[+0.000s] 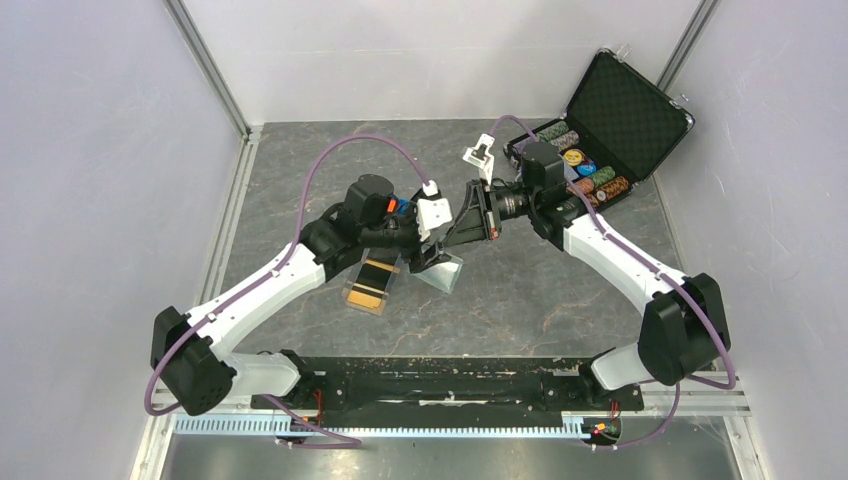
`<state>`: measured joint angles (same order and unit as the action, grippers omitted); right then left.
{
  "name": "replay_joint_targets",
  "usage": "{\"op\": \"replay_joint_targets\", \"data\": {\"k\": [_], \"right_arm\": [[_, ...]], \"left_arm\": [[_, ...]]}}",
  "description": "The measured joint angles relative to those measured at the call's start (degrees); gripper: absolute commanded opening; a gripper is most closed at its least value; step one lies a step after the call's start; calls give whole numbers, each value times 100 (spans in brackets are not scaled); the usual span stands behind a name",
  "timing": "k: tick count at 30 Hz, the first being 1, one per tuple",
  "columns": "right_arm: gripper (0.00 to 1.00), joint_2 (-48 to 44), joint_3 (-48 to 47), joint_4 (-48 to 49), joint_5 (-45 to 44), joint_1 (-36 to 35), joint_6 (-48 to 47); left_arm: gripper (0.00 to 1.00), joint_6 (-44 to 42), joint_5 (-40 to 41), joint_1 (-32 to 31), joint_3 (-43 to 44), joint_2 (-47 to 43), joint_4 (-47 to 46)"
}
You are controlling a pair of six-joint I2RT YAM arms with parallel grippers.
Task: Put the credit cards into the card holder
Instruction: Open the card holder.
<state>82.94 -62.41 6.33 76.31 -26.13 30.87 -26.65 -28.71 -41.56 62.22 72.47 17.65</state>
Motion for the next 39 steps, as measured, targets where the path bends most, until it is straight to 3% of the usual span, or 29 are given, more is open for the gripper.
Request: {"op": "replay_joint_targets", "data": {"k": [6,8,10,14,16,21,27,37,39], "right_arm": [[0,55,-9,-4,-118,11,-2],[8,70,-15,-2,-175,17,-2],[15,79,-24,-44,-203,44,-2],[53,79,-35,-57,-374,129,-57],[66,61,-35,-122,-546,247,-125],[88,-155,-35,-511,-944,632,-542],[98,-485,-35,-1414,-1259,841,-1486],[98,-575,-35,-2474,-1322,785,-2667],[91,-575,-33,-2522,-1320,686,-2769]], "left_arm": [[19,-17,-131,-4,61,31,376],[3,-15,-144,-4,61,31,463],[2,9,-138,-2,61,24,494],[2,177,-111,-4,-48,-66,470],[2,382,-55,-7,-149,-153,446],[2,1043,81,-4,-254,-295,286],[2,1998,48,-2,-262,-297,17],[2,3248,-380,57,-2,144,-162],[2,3324,-452,59,35,170,-190]]}}
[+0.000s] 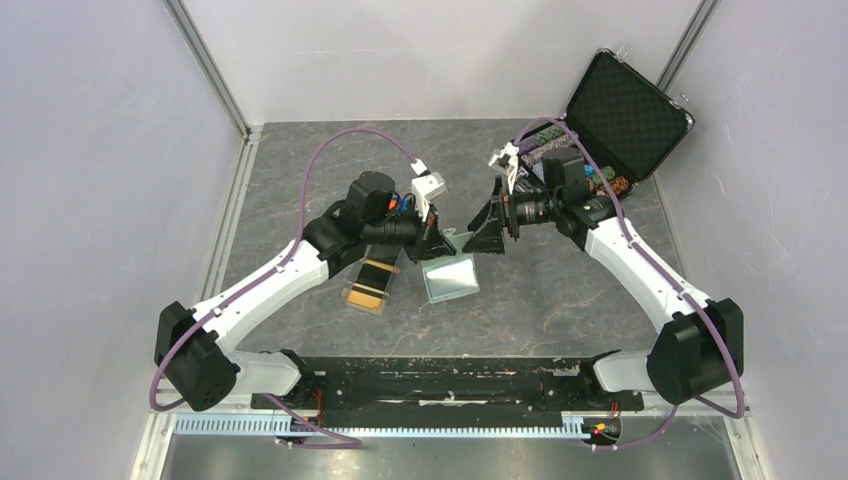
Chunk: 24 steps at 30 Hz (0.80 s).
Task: Put the credit cards into the card holder
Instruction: Open the card holder.
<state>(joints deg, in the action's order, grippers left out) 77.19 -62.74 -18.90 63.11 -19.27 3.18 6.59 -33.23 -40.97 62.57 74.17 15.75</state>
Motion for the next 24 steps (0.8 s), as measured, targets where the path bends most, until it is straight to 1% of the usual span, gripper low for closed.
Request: {"op": "replay_joint_targets", "data": {"k": [1,3,4,7,8,9,10,11,12,13,17,24], "right_arm": [[86,0,11,-11,0,-72,-61],[72,0,44,-17,15,-221,-164],[62,7,68,-24,24,-295,-216],[25,66,85,-50,63,-455,-343],[12,92,94,-61,63,-474,-356],[2,109,96,-66,52,-476,-385],[0,129,98,-85,76,-474,-356],[0,136,98,-101,42,-474,-354],[0,142,98,-92,22,-474,-341],[0,153,98,-94,-37,-474,-328],[0,225,98,-79,-256,-457,-168],[0,286,98,291,-444,-149,426]], "left_arm": [[2,15,-17,2,15,0,-9],[2,46,-33,2,44,0,-55],[2,81,-33,2,50,-2,-98],[3,190,-33,13,61,-7,-184],[9,216,-33,13,61,-7,-219],[24,245,-33,13,61,-9,-245],[51,249,31,15,61,-9,-258],[71,284,31,42,61,-9,-260],[90,308,37,57,61,-9,-273],[99,356,48,66,63,-20,-286],[100,466,461,76,76,-170,-258],[100,522,2140,160,39,-1073,-216]]}}
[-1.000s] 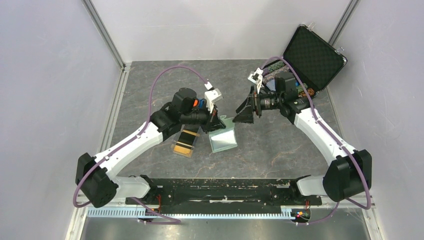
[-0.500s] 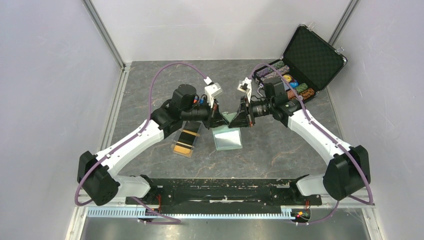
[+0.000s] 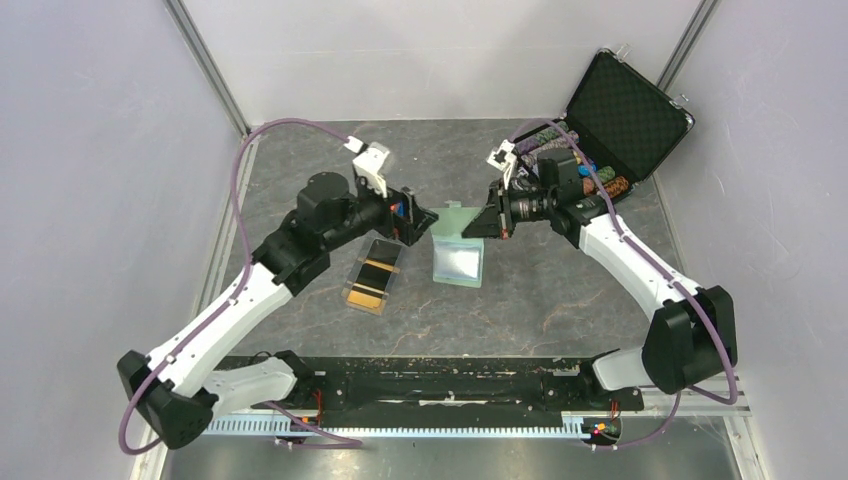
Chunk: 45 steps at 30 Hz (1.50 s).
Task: Put the credit cards into the card holder
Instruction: Open the card holder.
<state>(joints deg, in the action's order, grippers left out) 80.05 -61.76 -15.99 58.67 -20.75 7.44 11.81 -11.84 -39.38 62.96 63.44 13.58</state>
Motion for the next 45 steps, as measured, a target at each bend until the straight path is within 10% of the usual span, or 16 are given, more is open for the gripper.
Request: {"op": "replay_joint_targets", "data": {"k": [13,24,45], "right_arm": [[0,2,4,1102,-70,428,1331],[0,76,129,1687,-70,444,1961],[0,155,245,1895,-46,444,2105]], "left_arm": [[99,831,157,568,-7,562,1561],[84,1738,-1711,590,-378,994,424],[56,1801,-1762,643,76,1290,518]]}}
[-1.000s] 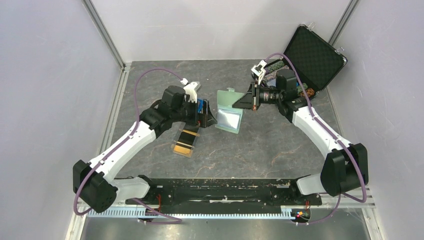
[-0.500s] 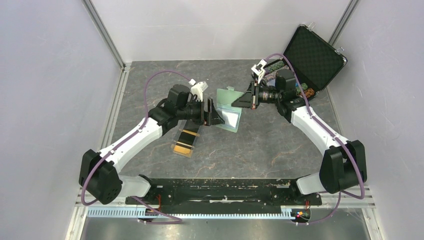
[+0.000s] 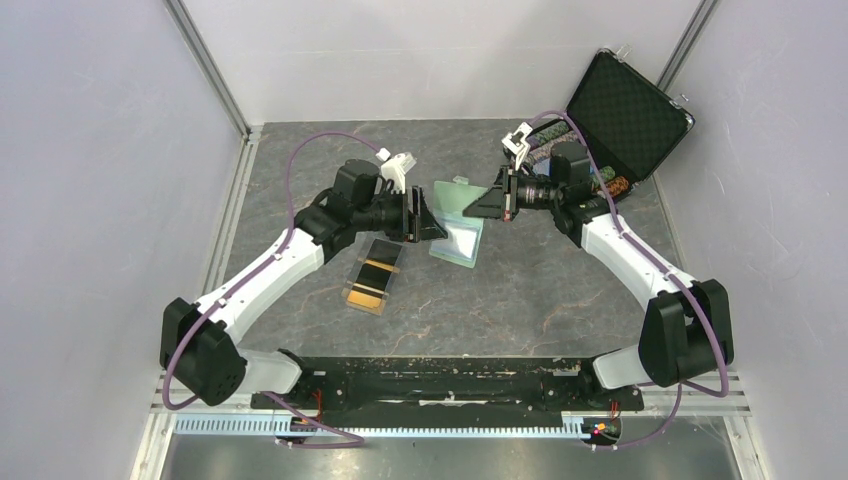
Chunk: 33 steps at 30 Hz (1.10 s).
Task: Put the credit cards into the card holder
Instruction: Open the card holder.
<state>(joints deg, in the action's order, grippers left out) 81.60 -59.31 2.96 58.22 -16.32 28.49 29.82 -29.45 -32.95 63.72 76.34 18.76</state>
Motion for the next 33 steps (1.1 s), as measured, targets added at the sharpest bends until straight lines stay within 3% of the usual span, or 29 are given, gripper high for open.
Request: {"op": "replay_joint_targets", "data": {"k": [3,7,13,21,26,33], "right_arm": [[0,2,39,0,13,0,0],[0,2,76,-2,20,0,0],[0,2,103,2,20,0,0],[0,2,109,2,22,0,0],[0,2,170,4,26,0,0],[0,2,221,28,42,37,0]], "left_arm": [[54,-4,-11,2,39,4,46],[65,-2,-46,9,48,33,42],[66,-4,181,9,50,109,151],[63,0,225,9,114,376,42],[49,13,188,11,120,483,-33],[48,13,188,37,120,483,-35]]}}
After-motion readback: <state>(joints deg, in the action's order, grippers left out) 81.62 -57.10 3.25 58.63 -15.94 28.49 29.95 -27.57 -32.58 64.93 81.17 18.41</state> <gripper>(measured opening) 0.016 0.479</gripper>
